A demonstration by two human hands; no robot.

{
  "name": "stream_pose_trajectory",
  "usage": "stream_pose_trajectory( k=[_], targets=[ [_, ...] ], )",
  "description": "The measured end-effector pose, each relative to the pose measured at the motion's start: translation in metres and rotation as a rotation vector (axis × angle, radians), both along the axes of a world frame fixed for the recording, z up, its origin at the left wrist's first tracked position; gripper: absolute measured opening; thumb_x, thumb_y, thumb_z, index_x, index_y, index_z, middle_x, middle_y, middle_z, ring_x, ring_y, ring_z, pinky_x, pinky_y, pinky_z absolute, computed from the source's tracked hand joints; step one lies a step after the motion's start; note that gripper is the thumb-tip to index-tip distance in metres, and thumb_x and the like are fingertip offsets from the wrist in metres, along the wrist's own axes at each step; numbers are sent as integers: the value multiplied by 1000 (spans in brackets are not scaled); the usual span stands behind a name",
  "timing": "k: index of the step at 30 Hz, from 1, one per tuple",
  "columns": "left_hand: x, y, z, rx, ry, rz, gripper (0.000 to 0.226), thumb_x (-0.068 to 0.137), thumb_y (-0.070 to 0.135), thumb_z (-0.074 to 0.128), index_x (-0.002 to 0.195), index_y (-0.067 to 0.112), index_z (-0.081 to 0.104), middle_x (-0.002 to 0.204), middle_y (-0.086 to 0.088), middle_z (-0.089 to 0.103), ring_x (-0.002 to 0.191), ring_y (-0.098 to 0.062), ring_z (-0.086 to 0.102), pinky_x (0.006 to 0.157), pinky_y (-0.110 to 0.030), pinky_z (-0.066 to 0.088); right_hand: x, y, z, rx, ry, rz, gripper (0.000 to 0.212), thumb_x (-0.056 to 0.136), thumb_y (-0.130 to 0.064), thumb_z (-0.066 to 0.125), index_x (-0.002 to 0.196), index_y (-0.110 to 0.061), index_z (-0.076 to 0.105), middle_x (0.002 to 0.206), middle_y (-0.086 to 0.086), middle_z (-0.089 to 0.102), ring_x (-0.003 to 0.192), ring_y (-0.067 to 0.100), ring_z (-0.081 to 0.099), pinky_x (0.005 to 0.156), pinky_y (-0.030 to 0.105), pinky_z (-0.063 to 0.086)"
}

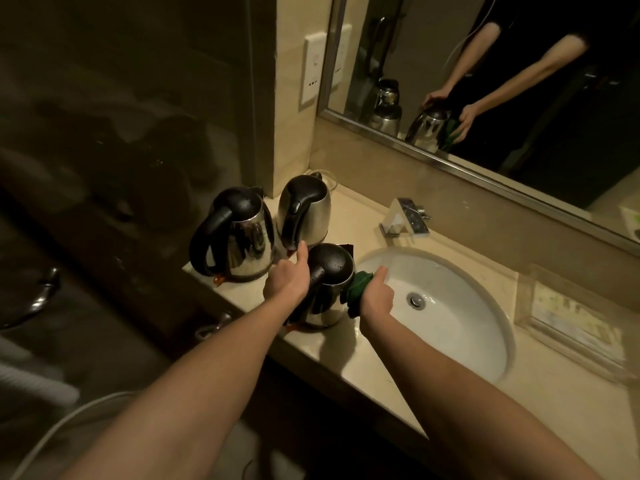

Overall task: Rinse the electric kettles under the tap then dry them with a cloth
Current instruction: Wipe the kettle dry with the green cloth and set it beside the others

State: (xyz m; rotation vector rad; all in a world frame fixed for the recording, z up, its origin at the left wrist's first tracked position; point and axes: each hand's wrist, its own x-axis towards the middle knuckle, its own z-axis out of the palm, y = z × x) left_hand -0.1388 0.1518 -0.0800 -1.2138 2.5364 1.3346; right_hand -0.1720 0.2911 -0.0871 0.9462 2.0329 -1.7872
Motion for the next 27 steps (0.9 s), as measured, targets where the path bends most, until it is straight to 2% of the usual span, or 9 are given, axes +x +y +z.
stream_pose_trajectory(
  k=[2, 4, 6, 8, 10, 13, 19, 23, 27],
  targets=[
    [-1, -1, -3, 83, 4, 60, 77, 101, 65, 24, 136, 4, 55, 130, -17, 60, 115, -34, 60, 91, -40, 48, 2, -4, 2, -80, -31, -27, 57, 100, -60, 28, 120, -11, 49, 113, 13, 56, 104, 36, 59, 69, 37, 52],
    [-2, -2, -6, 155, 20, 123, 75, 102, 63, 26, 139, 3, 52, 133, -18, 58, 120, -35, 58, 95, -41, 45, 3, -9, 2, -152, -52, -54, 65, 98, -63, 30, 133, -11, 47, 122, 13, 54, 116, 38, 54, 90, 47, 52],
    [-2, -3, -12, 203, 40, 183, 74, 102, 63, 29, 136, 3, 55, 127, -18, 60, 115, -35, 59, 94, -41, 45, 5, -14, 3, -183, -61, -79, 69, 97, -65, 31, 139, -11, 45, 129, 15, 54, 120, 39, 53, 101, 54, 47],
    [0, -1, -22, 263, 82, 233, 72, 99, 67, 30, 126, 7, 59, 107, -13, 64, 98, -31, 64, 95, -43, 53, 6, -20, 3, -210, -71, -116, 69, 95, -66, 31, 139, -14, 45, 130, 15, 54, 119, 39, 53, 102, 55, 46],
    [2, 2, -29, 274, 98, 246, 66, 96, 71, 30, 105, 14, 61, 87, -7, 61, 81, -25, 64, 86, -47, 58, 7, -25, 3, -230, -82, -142, 71, 92, -67, 32, 138, -15, 46, 131, 14, 55, 119, 38, 53, 102, 56, 44],
    [5, 7, -30, 224, 99, 237, 64, 93, 75, 29, 81, 19, 57, 92, -9, 67, 82, -28, 67, 83, -47, 59, 6, -34, 9, -239, -107, -169, 70, 91, -65, 32, 138, -16, 48, 129, 14, 55, 119, 37, 52, 103, 56, 42],
    [-2, 7, -29, 187, -46, 208, 86, 88, 80, 19, 101, 9, 67, 94, -14, 70, 86, -33, 68, 85, -46, 58, 5, -50, 11, -180, -109, -212, 66, 89, -61, 28, 129, -15, 54, 116, 12, 57, 105, 34, 55, 97, 52, 47],
    [-3, 6, -33, 208, -54, 179, 112, 62, 92, -1, 100, 13, 68, 90, -12, 72, 84, -31, 70, 85, -45, 58, 9, -51, 0, -194, -105, -221, 65, 89, -60, 28, 126, -14, 54, 113, 14, 58, 103, 34, 56, 97, 53, 48],
    [-4, 4, -33, 211, -68, 135, 118, 56, 93, -7, 100, 12, 67, 90, -11, 72, 84, -30, 70, 86, -44, 57, 17, -49, -12, -287, -145, -220, 70, 89, -63, 29, 132, -13, 52, 119, 16, 59, 109, 35, 55, 99, 56, 46]
  ],
)
